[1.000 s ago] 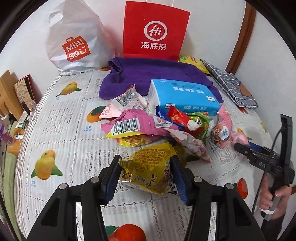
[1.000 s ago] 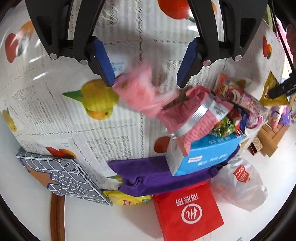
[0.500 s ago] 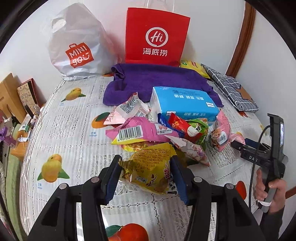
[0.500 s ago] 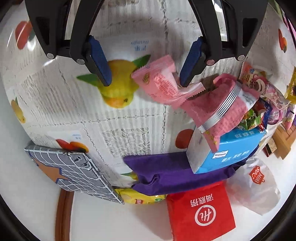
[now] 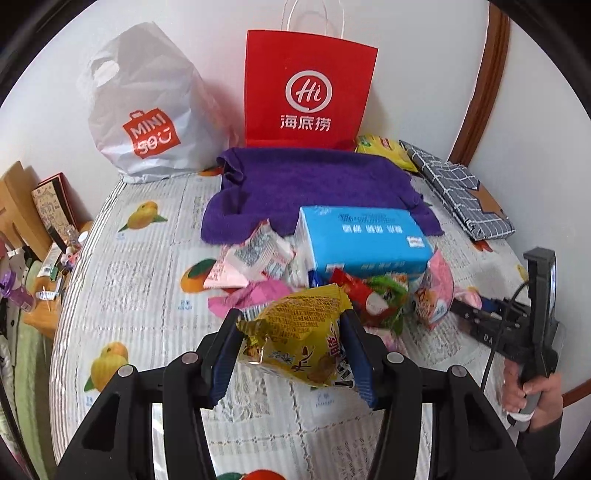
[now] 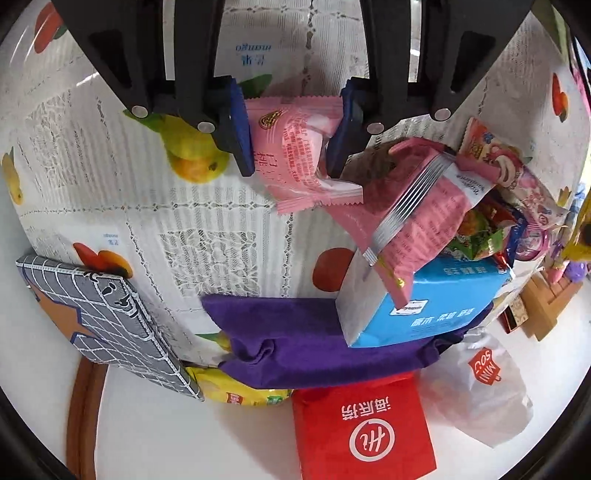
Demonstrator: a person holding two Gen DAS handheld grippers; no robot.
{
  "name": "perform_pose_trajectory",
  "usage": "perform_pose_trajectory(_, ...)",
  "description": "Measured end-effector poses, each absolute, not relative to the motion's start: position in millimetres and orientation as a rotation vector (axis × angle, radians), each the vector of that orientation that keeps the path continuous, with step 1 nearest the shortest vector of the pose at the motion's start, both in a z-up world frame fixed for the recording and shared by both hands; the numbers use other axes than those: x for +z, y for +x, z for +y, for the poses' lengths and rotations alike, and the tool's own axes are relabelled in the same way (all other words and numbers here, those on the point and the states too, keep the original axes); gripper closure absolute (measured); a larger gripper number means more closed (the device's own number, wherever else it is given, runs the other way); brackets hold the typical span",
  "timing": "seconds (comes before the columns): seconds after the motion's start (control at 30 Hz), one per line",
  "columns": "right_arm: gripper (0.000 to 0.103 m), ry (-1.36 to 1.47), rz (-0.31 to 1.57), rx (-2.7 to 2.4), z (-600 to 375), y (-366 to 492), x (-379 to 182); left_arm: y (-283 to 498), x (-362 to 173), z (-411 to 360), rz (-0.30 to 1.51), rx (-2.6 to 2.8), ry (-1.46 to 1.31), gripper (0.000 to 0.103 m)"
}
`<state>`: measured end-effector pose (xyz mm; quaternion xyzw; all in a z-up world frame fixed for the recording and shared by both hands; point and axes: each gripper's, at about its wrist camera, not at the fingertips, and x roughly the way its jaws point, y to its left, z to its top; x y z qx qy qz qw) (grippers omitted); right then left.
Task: Organize snacks
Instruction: 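Carry the candy with the right tool while the left tool carries the yellow packet to the purple towel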
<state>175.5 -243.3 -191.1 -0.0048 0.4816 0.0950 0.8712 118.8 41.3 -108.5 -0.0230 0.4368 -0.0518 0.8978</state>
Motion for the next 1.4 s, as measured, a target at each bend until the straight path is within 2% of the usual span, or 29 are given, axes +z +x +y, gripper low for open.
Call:
perform_pose_trajectory(0.33,0.063,0.038,0.944,0.148,-249.5,197.0,-132.3,159.1,-87.9,36.9,0.884,-0.132,-0.056,0.051)
perform_pose_trajectory(0.83,0.063,0.033,0.824,0.170,-213.5,302.9,-55.7,245.2,-48.0,25.9,0.809,-0.123,-0.028,0.051)
perform_pose_trajectory(1.4,0.063,-0.004,0.822,0.196,-189.1,398.7,-66.0,343.7,-59.3,31.6,0.838,-0.126,-0.039,0.051)
